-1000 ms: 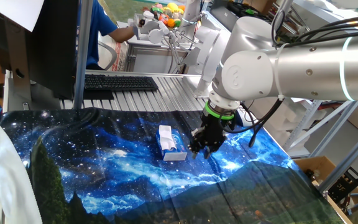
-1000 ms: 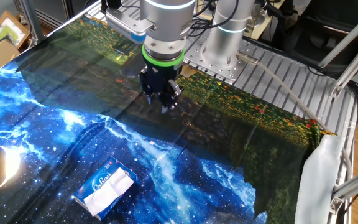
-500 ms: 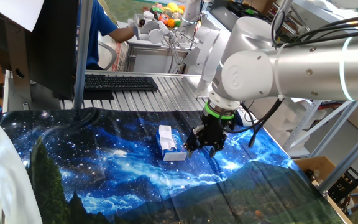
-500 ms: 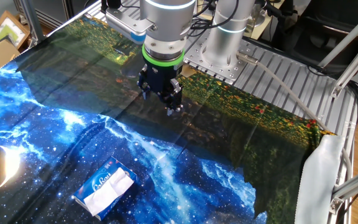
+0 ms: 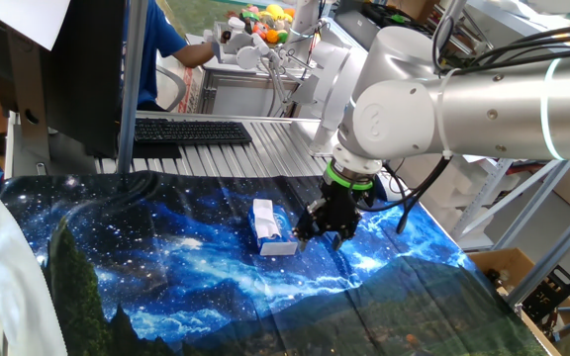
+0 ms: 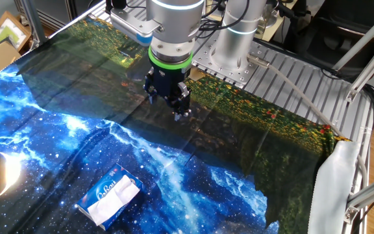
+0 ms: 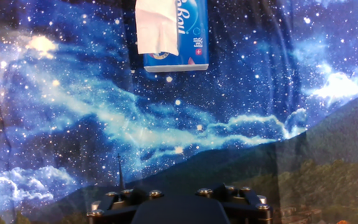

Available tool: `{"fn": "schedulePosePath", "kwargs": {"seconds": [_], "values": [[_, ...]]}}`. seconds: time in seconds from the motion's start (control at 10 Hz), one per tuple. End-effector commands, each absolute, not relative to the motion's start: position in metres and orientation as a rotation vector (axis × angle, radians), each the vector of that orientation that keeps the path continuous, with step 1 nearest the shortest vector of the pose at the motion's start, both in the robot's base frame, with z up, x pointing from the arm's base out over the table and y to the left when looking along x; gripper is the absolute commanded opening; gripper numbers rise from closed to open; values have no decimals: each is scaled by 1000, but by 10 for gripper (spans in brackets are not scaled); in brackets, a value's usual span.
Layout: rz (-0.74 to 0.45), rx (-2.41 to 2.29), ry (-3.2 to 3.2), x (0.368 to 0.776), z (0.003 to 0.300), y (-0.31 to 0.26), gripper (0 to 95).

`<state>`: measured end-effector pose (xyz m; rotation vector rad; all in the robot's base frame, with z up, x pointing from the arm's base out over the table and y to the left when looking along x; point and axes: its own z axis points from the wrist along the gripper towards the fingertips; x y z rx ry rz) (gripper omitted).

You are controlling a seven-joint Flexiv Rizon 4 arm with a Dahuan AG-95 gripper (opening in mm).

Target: Pull out a napkin

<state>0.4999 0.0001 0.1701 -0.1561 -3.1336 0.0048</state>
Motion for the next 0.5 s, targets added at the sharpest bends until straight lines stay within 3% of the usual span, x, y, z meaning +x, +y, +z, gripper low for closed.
{"fn": "schedulePosePath", "kwargs": {"seconds": [0.1,0.5], "values": [[5,-153,-3134,500,170,0,0],[8,-145,-3134,500,170,0,0]]}}
